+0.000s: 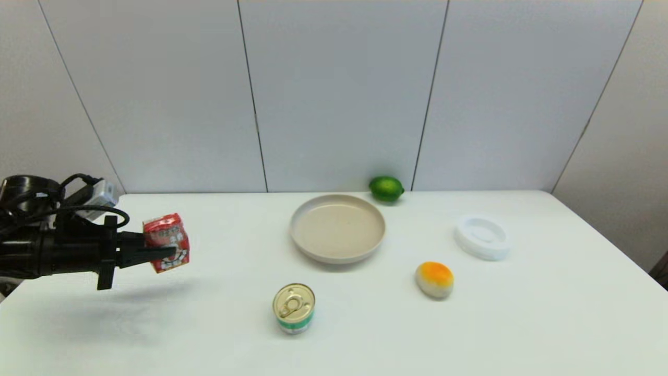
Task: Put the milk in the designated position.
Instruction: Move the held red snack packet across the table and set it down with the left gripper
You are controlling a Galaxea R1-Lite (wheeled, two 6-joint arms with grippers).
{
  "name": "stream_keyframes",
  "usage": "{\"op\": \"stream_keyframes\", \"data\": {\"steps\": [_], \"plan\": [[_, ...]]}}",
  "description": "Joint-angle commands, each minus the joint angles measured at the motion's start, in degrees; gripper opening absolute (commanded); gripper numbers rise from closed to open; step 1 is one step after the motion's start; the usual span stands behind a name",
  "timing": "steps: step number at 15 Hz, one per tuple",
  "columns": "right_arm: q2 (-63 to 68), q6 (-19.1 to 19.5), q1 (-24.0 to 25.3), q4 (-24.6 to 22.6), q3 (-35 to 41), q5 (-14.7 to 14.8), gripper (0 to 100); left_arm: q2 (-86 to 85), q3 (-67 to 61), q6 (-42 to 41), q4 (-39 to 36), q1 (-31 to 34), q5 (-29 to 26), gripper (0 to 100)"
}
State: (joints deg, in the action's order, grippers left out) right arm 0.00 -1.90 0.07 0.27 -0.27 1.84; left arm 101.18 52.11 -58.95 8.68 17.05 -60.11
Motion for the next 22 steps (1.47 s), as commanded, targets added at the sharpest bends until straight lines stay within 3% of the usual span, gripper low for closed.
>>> {"op": "stream_keyframes", "data": {"steps": [1,3,5,7,9,13,15,18,22], "plan": [[0.0,-0.03,0.01,0.08,0.0,0.0,100,-20.67,-3.6,26.43,1.69,-16.62,20.21,0],[0.09,-0.03,0.01,0.08,0.0,0.0,100,-26.04,-7.38,35.31,0.29,-23.56,28.56,0],[0.09,-0.03,0.01,0.08,0.0,0.0,100,-30.69,-11.95,42.43,-2.09,-30.77,40.86,0],[0.0,-0.03,0.01,0.0,0.0,0.0,100,-32.98,-16.34,47.53,-6.57,-34.72,47.54,0],[0.09,-0.03,0.01,0.0,0.0,0.0,100,-33.42,-21.18,49.9,-14.3,-35.07,48.69,0],[0.09,-0.03,0.01,0.0,0.0,0.0,100,-27.79,-31.2,54.03,-37.16,-35.95,51.85,0],[0.09,-0.03,0.01,0.0,0.0,0.0,100,-25.16,-34.71,57.02,-45.24,-39.03,54.66,0],[0.0,-0.03,0.01,0.0,0.0,0.0,100,-21.38,-36.56,61.15,-51.57,-45.44,63.45,0],[0.0,-0.03,0.01,0.08,0.0,0.0,100,-17.77,-37.7,63.52,-54.82,-49.4,65.91,0]]}}
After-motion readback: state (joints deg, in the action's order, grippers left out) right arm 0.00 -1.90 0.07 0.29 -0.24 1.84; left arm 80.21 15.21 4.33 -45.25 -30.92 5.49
